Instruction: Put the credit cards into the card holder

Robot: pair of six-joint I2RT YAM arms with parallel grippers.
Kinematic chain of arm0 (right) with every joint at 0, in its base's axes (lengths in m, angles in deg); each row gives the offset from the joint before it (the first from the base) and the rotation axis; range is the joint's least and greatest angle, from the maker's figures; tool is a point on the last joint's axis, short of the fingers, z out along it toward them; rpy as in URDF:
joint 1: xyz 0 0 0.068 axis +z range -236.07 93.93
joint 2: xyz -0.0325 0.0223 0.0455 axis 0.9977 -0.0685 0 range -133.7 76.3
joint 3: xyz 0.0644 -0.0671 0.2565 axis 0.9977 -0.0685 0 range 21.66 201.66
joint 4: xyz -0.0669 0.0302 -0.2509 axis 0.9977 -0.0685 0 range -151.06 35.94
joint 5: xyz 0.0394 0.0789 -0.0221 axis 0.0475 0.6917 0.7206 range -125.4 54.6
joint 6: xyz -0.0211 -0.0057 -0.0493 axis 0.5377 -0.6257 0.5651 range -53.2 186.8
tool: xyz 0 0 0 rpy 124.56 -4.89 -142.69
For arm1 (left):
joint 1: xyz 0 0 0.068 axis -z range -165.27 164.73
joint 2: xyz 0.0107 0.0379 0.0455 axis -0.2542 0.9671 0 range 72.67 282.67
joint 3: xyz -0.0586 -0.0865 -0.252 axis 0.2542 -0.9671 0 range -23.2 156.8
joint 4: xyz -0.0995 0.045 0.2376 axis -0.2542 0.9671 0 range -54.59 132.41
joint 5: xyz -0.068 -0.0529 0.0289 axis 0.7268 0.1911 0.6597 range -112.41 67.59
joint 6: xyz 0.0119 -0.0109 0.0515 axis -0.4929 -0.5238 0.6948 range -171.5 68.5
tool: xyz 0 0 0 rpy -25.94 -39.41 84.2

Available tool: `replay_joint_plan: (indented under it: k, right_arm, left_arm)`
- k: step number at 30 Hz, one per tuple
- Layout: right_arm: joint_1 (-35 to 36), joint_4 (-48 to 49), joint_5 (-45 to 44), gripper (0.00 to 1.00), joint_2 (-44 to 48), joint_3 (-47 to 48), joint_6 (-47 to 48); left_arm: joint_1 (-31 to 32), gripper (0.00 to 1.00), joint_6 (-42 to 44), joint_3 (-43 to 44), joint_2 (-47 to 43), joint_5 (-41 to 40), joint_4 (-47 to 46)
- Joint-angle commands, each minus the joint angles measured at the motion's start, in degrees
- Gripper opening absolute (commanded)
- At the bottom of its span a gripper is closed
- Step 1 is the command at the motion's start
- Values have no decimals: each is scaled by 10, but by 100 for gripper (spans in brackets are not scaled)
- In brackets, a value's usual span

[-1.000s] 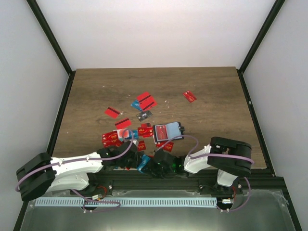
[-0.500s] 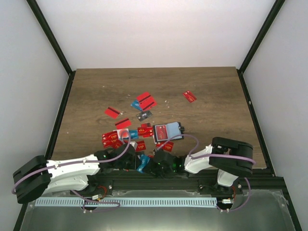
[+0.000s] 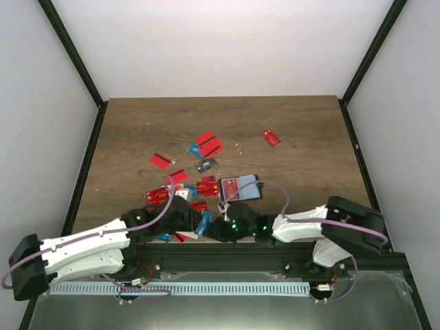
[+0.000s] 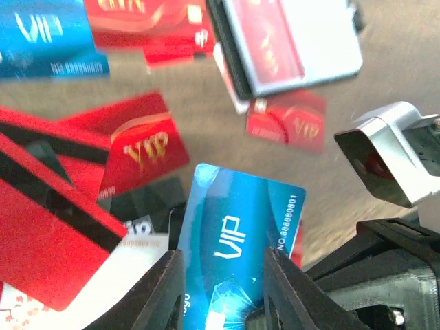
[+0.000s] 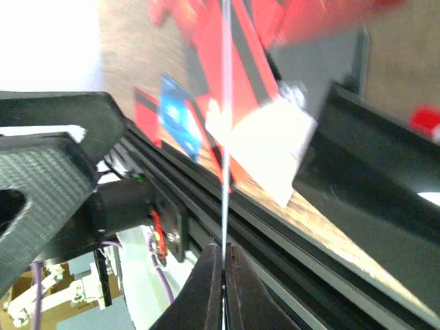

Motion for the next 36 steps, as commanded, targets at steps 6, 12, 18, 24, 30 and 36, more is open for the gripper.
replay_joint_plan:
  k: [6, 12, 18, 24, 30, 36]
  right_arm:
    - [-214, -117, 176, 1, 166, 4, 257]
    - [-337, -133, 307, 1, 201, 10, 371]
    - [-379, -145, 396, 1, 211, 33, 435]
    - [-381, -139, 472, 1, 215, 55, 451]
    - [-381, -133, 512, 1, 223, 67, 454]
    - [-381, -130, 532, 1, 232, 75, 452]
  left_arm:
    - [-74, 38, 115, 99, -10, -35, -17]
    - [-198, 38, 205, 92, 33, 225, -190]
    - [-262, 39, 222, 94, 82, 422, -286]
    - [-272, 40, 224, 95, 95, 504, -334]
    - [-272, 35, 225, 82, 87, 523, -340]
    - [-271, 26, 205, 64, 85, 547, -376]
